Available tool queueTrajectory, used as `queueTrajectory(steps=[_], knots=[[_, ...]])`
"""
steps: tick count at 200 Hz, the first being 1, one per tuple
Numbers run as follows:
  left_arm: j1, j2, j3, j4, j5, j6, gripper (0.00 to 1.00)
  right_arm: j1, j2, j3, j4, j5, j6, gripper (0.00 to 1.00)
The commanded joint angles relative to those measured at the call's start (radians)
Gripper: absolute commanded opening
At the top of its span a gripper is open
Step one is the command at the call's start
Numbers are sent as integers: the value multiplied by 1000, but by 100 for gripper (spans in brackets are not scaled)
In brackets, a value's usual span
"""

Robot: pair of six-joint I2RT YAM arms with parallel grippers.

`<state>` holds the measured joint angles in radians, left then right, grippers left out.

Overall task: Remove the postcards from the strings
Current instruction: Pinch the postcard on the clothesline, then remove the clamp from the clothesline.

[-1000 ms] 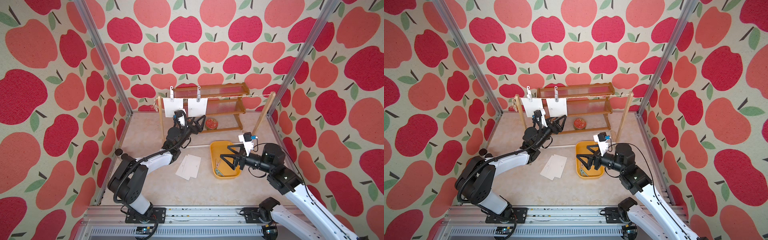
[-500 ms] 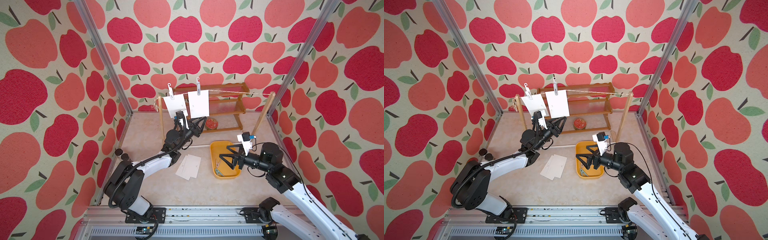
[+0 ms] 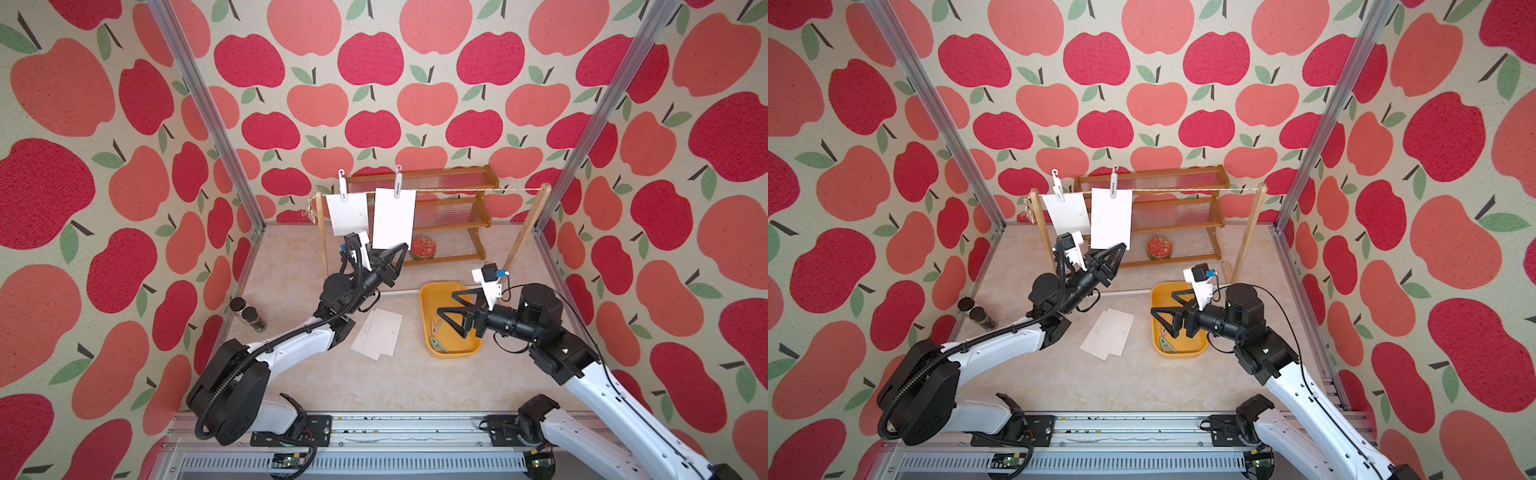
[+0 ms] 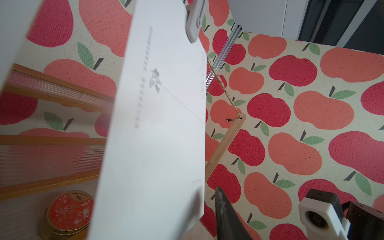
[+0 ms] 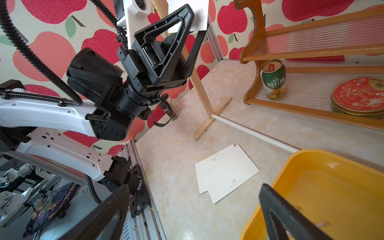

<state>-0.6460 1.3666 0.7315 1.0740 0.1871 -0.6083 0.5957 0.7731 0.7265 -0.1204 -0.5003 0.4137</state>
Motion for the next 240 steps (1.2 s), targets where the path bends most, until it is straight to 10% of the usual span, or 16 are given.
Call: queueTrajectory(steps=[1,57,240], knots=[[-2,-42,-15,10,-24,21,34,11,3,-16,47,-16,4,99],[-10,-94,-9,-87,-31,20,0,20,37,71,37,-31,-18,99],[80,-49,121,-171,80,-113,0,-80,779,1170,-143,-156,-72,97]])
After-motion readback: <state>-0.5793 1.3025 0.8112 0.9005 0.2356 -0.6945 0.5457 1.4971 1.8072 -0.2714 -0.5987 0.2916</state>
